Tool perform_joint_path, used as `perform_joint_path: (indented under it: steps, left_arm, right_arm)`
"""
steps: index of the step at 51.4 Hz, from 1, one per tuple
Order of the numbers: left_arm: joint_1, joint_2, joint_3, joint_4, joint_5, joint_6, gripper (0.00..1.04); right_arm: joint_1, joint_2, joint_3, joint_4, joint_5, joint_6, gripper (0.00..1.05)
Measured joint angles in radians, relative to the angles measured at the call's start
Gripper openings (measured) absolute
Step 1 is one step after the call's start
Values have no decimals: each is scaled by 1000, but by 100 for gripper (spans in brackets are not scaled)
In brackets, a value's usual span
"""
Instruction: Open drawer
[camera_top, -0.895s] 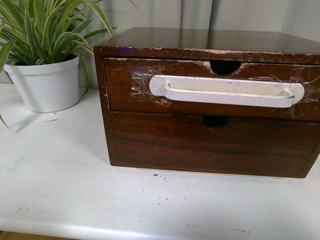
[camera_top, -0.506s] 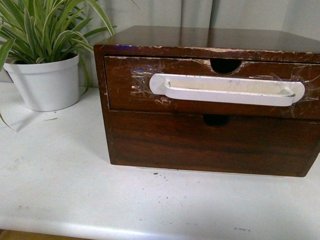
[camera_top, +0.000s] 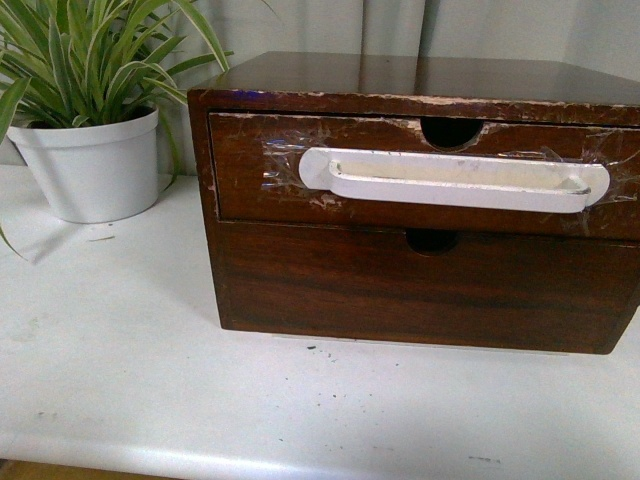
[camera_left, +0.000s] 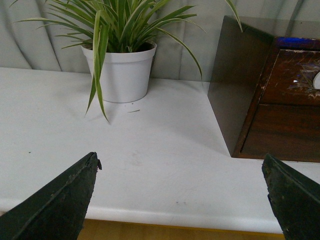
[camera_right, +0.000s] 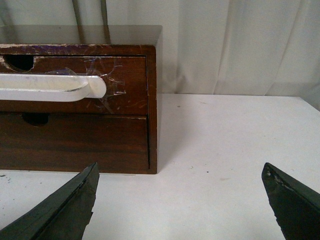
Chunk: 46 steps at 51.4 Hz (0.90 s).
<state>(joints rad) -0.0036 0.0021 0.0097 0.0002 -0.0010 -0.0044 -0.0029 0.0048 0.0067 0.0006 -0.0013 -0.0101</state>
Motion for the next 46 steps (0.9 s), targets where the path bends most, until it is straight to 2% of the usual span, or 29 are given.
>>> perform_joint_path:
  steps: [46]
  left_arm:
    - [0,0,0,0,0,0,98]
  right_arm:
    - [0,0,0,0,0,0,96]
